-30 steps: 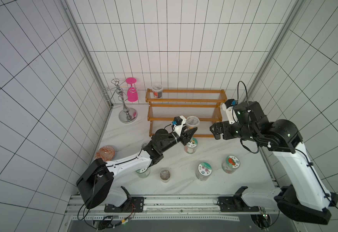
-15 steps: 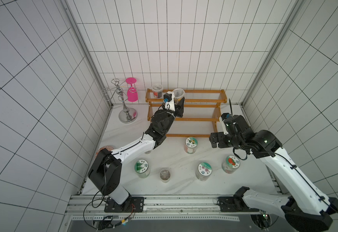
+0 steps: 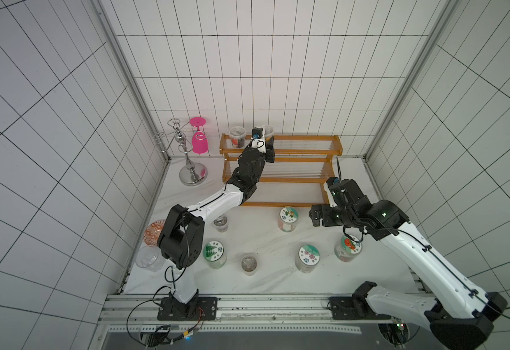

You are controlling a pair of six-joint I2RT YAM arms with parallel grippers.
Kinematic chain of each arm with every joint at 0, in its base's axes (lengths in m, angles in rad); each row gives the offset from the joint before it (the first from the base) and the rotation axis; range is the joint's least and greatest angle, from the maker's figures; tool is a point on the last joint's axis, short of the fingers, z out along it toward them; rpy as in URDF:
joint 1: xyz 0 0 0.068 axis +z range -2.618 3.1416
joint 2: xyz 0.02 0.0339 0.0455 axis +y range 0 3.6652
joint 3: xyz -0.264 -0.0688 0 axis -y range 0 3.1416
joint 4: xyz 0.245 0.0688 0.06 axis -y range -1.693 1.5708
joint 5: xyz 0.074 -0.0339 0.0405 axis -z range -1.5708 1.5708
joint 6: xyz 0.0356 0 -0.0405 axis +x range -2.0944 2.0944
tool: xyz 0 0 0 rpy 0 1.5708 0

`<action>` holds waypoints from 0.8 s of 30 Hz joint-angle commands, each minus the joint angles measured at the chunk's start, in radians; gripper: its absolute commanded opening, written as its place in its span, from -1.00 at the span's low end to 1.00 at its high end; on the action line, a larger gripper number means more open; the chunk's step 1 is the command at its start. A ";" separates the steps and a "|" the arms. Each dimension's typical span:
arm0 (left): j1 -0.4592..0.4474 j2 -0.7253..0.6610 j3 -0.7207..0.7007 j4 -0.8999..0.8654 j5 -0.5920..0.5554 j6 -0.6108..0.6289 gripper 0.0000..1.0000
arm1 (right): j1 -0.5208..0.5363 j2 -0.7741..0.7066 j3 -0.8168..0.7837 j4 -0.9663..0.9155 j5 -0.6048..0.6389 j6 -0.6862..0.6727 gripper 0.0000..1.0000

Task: Place the seed container on the shelf
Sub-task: Place the seed jar on the shelf.

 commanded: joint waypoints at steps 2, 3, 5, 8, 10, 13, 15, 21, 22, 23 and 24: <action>0.018 0.045 0.051 -0.032 -0.014 0.032 -0.12 | -0.014 -0.026 -0.026 0.017 0.000 0.011 0.96; 0.019 0.052 0.056 -0.035 -0.014 0.037 -0.12 | -0.016 -0.027 -0.026 0.016 0.000 0.011 0.96; 0.019 0.064 0.066 -0.044 -0.015 0.045 -0.12 | -0.017 -0.029 -0.027 0.016 0.000 0.008 0.96; 0.019 0.077 0.069 -0.050 -0.017 0.047 -0.09 | -0.020 -0.029 -0.029 0.017 0.000 0.006 0.96; 0.021 0.083 0.072 -0.052 -0.018 0.048 -0.06 | -0.022 -0.028 -0.030 0.017 -0.001 0.006 0.96; 0.020 0.089 0.080 -0.065 -0.023 0.050 -0.01 | -0.024 -0.028 -0.033 0.019 -0.006 0.006 0.96; 0.019 0.088 0.076 -0.066 -0.023 0.053 0.15 | -0.025 -0.029 -0.035 0.019 -0.007 0.005 0.96; 0.003 0.048 0.031 -0.049 -0.057 0.074 0.45 | -0.030 -0.035 -0.040 0.022 -0.009 0.004 0.96; -0.001 0.040 0.019 -0.042 -0.062 0.084 0.48 | -0.030 -0.034 -0.041 0.022 -0.010 0.004 0.96; -0.007 0.032 0.009 -0.034 -0.070 0.093 0.52 | -0.031 -0.034 -0.041 0.024 -0.012 0.004 0.96; -0.012 0.022 -0.003 -0.028 -0.079 0.099 0.56 | -0.031 -0.034 -0.041 0.024 -0.013 0.004 0.96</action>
